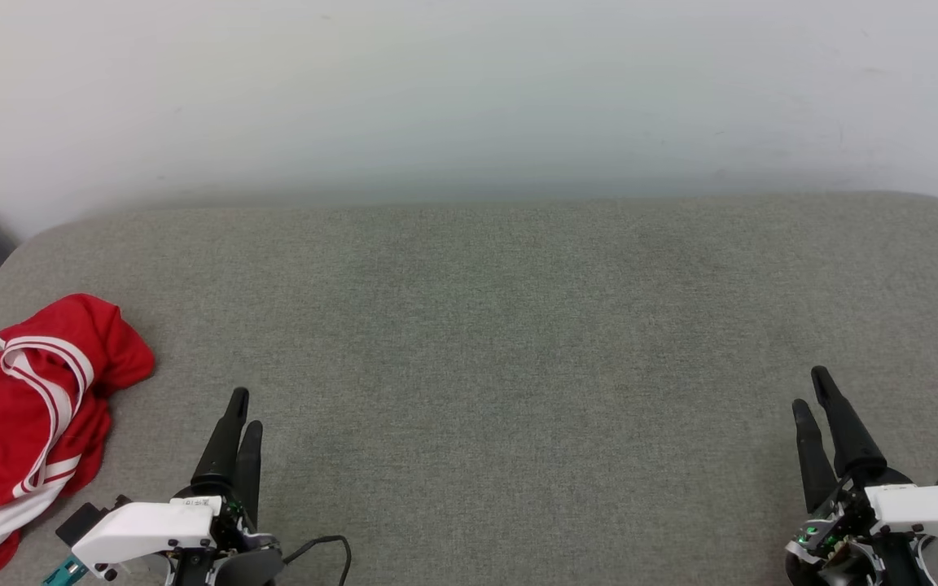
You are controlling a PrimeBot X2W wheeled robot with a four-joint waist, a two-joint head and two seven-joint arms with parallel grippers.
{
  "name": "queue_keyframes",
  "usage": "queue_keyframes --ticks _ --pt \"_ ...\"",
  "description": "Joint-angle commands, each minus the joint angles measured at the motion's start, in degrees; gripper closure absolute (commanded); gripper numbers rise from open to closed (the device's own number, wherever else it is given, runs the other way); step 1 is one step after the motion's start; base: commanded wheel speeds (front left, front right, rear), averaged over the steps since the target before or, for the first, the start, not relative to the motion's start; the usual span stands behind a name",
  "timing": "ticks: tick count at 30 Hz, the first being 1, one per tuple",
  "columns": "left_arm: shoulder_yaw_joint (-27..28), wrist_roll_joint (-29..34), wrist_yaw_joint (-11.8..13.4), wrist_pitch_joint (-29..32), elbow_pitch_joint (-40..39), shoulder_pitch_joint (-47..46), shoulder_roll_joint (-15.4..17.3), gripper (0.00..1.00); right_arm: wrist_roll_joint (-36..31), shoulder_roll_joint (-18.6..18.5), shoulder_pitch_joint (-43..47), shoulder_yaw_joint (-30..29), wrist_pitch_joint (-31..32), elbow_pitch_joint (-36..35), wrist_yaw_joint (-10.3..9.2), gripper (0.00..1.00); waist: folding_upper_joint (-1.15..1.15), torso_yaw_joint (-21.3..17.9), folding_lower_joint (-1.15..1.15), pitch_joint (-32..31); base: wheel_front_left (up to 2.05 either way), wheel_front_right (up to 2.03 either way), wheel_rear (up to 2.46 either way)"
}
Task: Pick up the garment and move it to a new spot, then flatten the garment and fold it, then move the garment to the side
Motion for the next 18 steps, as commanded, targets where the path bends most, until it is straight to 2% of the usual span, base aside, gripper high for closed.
queue_keyframes --ticks 1,6,18 --pt "-0.82 0.49 -0.06 -0.9 -1.46 -1.67 0.26 0.0 -1.36 -0.26 -1.42 0.74 -0.94 -1.5 0.02 0.0 0.0 0.04 0.0 0.0 0.0 0.0 0.0" --pt "-2.03 3.58 -0.07 -2.31 -1.98 -2.03 0.47 0.0 -5.4 -0.55 -1.81 1.89 -2.4 -2.05 0.03 0.0 0.0 0.13 0.0 -0.01 0.0 0.0 0.0" --pt "-2.94 17.15 -0.09 -5.03 -3.15 -2.11 0.3 0.0 -20.94 -0.28 -1.76 3.26 -5.1 -3.9 0.05 0.0 0.0 0.24 0.0 -0.07 0.0 0.0 0.0"
